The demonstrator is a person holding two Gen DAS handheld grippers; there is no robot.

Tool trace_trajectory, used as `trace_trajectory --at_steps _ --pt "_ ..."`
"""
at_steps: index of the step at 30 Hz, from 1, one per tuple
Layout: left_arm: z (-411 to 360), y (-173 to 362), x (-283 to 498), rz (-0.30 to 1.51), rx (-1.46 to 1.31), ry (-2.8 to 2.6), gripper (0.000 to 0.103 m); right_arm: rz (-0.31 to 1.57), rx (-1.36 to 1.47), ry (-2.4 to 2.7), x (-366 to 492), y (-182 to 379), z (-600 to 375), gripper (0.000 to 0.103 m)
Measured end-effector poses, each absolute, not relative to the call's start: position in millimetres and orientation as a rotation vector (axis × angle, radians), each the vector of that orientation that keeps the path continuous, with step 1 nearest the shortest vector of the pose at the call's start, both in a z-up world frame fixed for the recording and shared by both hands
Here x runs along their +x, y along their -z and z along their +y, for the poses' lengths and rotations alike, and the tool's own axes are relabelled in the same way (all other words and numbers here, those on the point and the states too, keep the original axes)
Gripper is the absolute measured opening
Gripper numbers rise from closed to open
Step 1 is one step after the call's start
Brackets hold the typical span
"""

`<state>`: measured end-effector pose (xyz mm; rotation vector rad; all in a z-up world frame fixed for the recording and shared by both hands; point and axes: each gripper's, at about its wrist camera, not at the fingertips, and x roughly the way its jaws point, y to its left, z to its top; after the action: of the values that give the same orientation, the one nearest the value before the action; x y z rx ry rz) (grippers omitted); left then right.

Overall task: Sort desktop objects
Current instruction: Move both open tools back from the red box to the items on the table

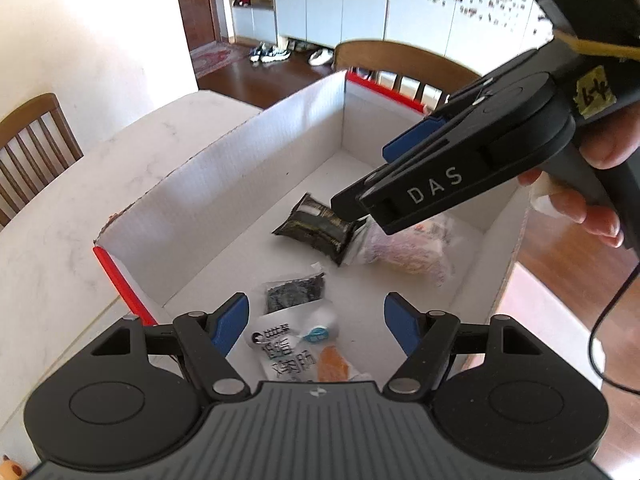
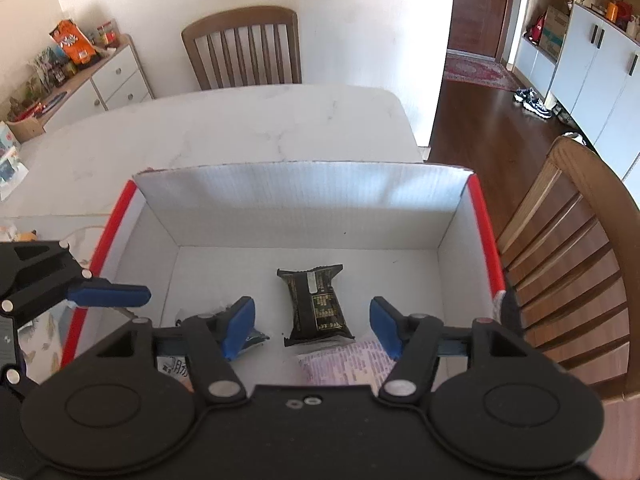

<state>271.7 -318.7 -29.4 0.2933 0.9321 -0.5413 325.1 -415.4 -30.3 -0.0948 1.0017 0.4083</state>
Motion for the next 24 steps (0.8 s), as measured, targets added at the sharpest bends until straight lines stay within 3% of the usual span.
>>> trace_trajectory --at_steps 7,10,14,21,24 --pt "-311.1 18.0 255.7 0.886 0.266 0.539 0.075 0.952 -0.056 -0.411 313.3 16.5 -422.8 0.066" --pt "-305.6 13.3 249.0 0.87 0.24 0.546 0.084 0.93 -0.054 -0.416 305.5 12.0 -421.7 0.068" --pt "-296.6 7.9 239.8 0.859 0.214 0.545 0.086 0.9 -0.058 -0.424 293.4 4.3 -416.7 0.07" --pt "-274.9 -4.5 222.5 0.817 0.167 0.536 0.101 0.85 -0.013 -0.415 271.8 -12.5 -410.3 0.072" --pt "-265.5 -8.3 215.5 0.799 0.16 0.531 0.101 0.831 -0.025 -0.406 261.5 -17.2 -404.1 0.072"
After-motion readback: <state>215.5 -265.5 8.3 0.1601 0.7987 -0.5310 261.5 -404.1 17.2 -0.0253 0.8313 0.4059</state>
